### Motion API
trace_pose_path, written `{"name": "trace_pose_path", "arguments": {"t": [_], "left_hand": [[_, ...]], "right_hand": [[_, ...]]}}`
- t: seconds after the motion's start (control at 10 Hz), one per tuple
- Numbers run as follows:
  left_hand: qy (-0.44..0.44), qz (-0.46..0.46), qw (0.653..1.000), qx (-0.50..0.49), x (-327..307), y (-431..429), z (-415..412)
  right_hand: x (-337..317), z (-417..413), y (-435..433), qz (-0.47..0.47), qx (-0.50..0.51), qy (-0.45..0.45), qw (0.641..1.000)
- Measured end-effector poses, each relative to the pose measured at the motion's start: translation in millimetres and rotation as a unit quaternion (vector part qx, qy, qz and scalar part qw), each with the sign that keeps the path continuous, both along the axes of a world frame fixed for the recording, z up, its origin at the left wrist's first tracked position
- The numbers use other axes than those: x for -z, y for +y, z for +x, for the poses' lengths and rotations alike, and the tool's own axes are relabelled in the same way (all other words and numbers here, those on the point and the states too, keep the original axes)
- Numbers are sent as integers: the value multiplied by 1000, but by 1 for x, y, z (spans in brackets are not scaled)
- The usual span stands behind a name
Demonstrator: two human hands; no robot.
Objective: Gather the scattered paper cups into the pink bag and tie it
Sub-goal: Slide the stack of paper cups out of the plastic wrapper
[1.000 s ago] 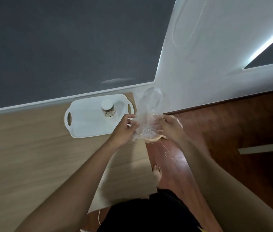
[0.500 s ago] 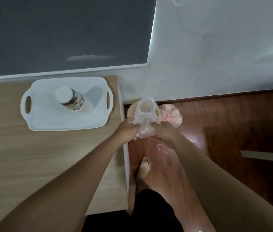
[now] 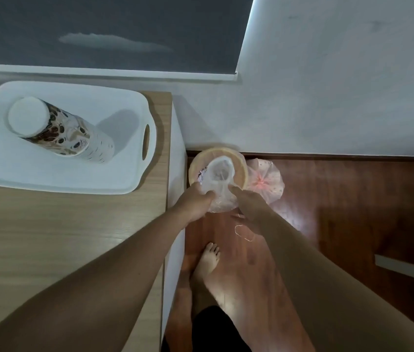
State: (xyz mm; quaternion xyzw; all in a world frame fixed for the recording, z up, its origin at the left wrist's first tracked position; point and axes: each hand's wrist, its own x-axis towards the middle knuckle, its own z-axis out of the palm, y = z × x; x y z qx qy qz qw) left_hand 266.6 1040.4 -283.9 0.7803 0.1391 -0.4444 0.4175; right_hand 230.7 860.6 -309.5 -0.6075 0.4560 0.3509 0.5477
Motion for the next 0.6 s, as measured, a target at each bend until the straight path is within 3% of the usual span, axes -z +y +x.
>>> {"name": "trace_pose_path", "arguments": {"t": [0.3, 0.6], "left_hand": [[-36, 31, 999, -5, -19, 5, -13], [-99, -28, 995, 15, -95, 45, -40]], "right_hand": [[-31, -19, 7, -12, -19, -56, 998], [-106, -36, 31, -54, -19, -145, 988]]}}
